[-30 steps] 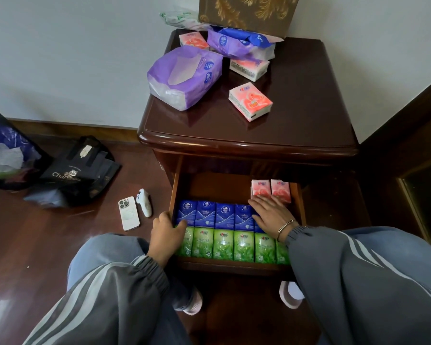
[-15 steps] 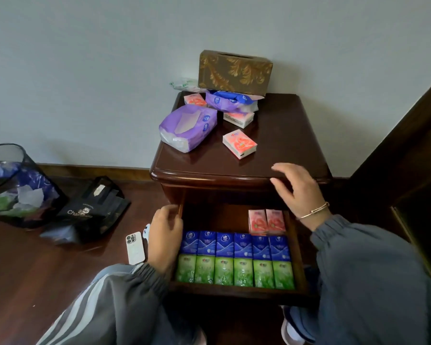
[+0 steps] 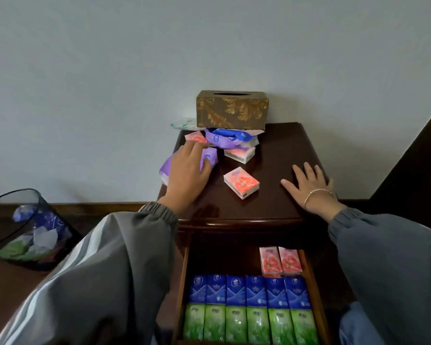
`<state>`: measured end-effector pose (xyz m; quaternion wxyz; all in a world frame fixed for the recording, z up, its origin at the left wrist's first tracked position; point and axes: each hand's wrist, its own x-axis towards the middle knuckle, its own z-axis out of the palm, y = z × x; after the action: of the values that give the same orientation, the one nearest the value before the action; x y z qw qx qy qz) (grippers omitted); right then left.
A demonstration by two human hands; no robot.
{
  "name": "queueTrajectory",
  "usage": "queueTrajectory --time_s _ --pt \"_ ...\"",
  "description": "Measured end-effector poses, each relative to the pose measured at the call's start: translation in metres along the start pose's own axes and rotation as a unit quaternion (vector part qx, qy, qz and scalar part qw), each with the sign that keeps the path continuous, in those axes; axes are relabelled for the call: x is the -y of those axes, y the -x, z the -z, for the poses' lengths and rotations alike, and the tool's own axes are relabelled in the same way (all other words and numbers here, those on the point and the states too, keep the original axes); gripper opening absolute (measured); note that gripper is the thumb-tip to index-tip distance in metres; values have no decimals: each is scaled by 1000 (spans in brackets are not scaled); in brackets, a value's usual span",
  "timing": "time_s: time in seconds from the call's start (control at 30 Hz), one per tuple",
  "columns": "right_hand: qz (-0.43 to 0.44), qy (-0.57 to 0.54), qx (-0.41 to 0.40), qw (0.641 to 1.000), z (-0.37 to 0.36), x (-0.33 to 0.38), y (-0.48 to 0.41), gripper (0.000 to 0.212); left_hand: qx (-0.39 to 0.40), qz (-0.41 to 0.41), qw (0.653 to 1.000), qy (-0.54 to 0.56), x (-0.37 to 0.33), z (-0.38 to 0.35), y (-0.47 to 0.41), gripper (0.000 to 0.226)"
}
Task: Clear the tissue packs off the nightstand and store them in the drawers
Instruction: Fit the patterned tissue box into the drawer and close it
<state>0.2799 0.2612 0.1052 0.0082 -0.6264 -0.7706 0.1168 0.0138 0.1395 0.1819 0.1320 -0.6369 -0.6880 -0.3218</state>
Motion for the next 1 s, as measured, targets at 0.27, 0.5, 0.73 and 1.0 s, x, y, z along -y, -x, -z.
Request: queueTrajectory --time_s 0.27,0.5,0.73,1.0 --pt "-2 32 -13 999 -3 4 2 69 29 -14 994 -109 -11 -56 -135 48" --pt "0 49 -30 998 -6 5 2 62 166 -26 969 -179 -2 -92 -193 58" --pt "-1 59 -34 998 -9 4 0 63 198 -77 961 -179 -8 -92 -209 61" --pt "-9 37 -20 999 -7 3 -3 63 20 -59 997 -38 -11 -43 -181 63"
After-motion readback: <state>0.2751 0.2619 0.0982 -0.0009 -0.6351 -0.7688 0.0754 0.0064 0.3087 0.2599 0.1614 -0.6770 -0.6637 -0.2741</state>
